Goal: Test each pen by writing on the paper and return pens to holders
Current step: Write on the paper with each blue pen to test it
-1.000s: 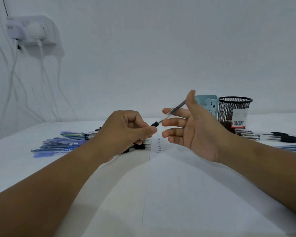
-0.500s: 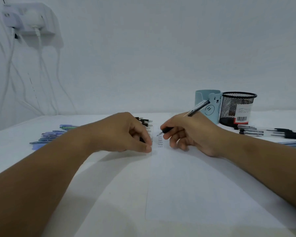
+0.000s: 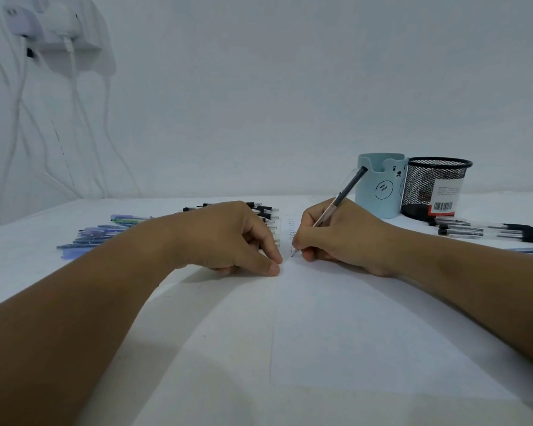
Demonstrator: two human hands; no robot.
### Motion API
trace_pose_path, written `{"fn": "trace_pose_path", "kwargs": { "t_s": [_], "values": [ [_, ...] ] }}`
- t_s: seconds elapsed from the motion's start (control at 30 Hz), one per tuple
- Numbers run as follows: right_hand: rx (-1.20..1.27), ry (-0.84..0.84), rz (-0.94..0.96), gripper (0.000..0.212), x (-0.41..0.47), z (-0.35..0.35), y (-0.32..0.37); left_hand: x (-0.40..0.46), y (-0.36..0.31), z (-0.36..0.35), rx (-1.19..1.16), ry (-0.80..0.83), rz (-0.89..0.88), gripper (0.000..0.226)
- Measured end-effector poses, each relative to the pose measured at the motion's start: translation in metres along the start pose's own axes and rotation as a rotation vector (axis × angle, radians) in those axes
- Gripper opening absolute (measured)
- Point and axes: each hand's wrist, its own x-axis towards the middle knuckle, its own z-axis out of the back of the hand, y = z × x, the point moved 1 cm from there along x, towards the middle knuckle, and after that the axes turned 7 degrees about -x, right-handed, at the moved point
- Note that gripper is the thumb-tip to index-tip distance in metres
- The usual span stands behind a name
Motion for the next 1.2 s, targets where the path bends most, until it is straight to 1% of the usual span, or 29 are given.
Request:
{"fn": "trace_pose_path", "kwargs": {
  "t_s": [0.13,0.37,0.47,0.6,0.87,1.07,1.2],
  "values": [
    [-0.012,0.004,0.002,0.020,0.0005,0.0001,-0.0003,0.0005,0.0005,0.0004,-0.017,0.007,0.007,0.009],
    [-0.103,-0.004,0.022,0.023,-0.0010,-0.0004,0.0012,0.0015,0.0015,0.0005,-0.031,0.013,0.006,0.010],
    [-0.095,0.012,0.011,0.026,-0.0008,-0.0008,0.0017,0.0011,0.0016,0.0006,-0.028,0.010,0.006,0.010],
    [-0.063,0.002,0.013,0.022,-0.0006,-0.0006,0.0000,0.0008,0.0016,0.0009,-0.024,0.013,0.007,0.010],
    [-0.170,-0.026,0.050,0.027,-0.0027,-0.0020,0.0039,0.0001,0.0006,0.0004,-0.025,0.011,0.012,0.010],
    [-0.078,-0.021,0.021,0.028,-0.0030,0.0003,0.0005,-0.0005,0.0001,0.0001,-0.019,0.011,0.010,0.011],
    [-0.134,-0.021,0.040,0.028,-0.0023,-0.0006,0.0020,-0.0003,-0.0002,0.0004,-0.023,0.012,0.011,0.011]
  ]
}}
